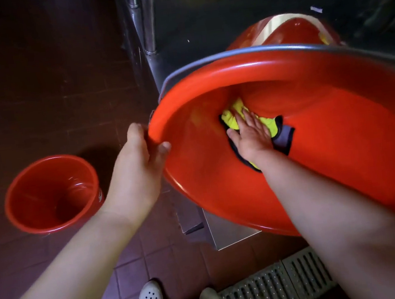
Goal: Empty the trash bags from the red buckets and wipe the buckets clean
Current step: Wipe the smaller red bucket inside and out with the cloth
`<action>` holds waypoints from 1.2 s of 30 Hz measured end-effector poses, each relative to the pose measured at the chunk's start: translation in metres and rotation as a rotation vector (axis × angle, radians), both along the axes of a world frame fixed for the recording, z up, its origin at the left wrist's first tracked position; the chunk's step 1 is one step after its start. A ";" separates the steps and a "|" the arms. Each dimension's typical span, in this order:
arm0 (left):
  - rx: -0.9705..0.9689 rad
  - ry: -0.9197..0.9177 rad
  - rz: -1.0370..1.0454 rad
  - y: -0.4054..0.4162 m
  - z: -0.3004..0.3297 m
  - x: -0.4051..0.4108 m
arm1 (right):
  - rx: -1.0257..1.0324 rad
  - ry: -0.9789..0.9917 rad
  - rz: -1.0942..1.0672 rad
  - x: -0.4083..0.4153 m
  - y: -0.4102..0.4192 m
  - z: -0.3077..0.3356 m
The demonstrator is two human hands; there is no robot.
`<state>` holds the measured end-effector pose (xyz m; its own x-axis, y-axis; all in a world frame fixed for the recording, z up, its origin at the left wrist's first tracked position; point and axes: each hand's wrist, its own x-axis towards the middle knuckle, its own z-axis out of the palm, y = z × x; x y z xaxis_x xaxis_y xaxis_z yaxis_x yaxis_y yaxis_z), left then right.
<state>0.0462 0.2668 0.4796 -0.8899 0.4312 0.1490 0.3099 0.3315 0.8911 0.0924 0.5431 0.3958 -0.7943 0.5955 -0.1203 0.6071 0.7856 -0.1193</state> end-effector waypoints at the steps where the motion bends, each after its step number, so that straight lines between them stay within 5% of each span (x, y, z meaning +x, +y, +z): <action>1: 0.042 -0.029 0.014 0.001 -0.004 0.002 | 0.003 -0.012 -0.021 -0.004 0.002 -0.001; 6: 0.168 -0.558 -0.119 0.007 -0.051 0.037 | -0.030 -0.039 -0.062 -0.011 0.000 0.001; 9: 0.277 -0.687 -0.079 0.015 -0.065 0.057 | -0.063 0.005 -0.061 -0.006 -0.020 0.004; 20: 0.156 -0.201 -0.044 0.017 -0.055 0.056 | -0.249 0.392 0.208 0.085 -0.133 0.014; 32: 0.217 -0.081 -0.055 -0.003 -0.013 0.013 | 0.020 -0.016 0.008 -0.007 0.003 -0.001; 36: 0.265 -0.175 0.004 -0.001 -0.038 0.022 | 0.063 -0.037 -0.013 -0.013 0.007 -0.008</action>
